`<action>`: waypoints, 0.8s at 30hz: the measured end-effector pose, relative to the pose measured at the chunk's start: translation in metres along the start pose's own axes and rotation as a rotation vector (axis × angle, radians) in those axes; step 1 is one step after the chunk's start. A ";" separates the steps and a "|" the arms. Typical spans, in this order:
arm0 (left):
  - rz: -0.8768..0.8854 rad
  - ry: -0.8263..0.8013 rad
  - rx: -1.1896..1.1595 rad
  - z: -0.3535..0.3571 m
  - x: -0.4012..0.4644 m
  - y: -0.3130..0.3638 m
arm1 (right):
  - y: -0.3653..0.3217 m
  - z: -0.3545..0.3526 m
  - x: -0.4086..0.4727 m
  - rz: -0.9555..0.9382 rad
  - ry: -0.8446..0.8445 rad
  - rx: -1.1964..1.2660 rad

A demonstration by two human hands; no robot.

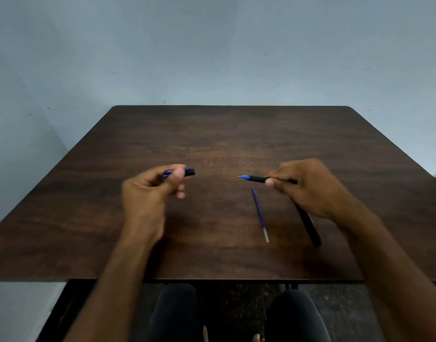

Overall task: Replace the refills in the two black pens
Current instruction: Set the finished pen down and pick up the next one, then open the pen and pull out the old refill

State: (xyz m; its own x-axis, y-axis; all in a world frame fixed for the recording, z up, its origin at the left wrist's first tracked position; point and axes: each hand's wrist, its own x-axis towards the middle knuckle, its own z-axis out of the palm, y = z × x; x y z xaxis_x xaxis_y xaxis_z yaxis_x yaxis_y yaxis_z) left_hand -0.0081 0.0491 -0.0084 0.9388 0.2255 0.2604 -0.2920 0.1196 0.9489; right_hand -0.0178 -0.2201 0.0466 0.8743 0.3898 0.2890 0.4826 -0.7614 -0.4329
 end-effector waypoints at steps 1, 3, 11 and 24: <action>0.019 -0.019 0.008 -0.010 0.005 0.003 | 0.005 -0.006 -0.003 0.013 0.022 0.012; 0.034 -0.105 0.066 -0.014 0.007 0.007 | 0.008 -0.010 -0.004 0.007 0.028 0.019; -0.075 -0.241 0.278 0.005 0.005 -0.007 | 0.004 0.014 0.003 0.015 -0.038 0.008; 0.147 -0.228 0.707 0.020 -0.004 -0.017 | -0.004 0.030 0.001 0.163 -0.037 0.080</action>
State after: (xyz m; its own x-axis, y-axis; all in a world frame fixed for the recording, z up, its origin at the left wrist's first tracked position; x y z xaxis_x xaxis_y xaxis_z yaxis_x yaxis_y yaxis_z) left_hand -0.0034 0.0271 -0.0222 0.9362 -0.0237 0.3506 -0.3025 -0.5623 0.7697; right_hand -0.0175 -0.2012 0.0226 0.9418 0.2849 0.1782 0.3357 -0.7731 -0.5382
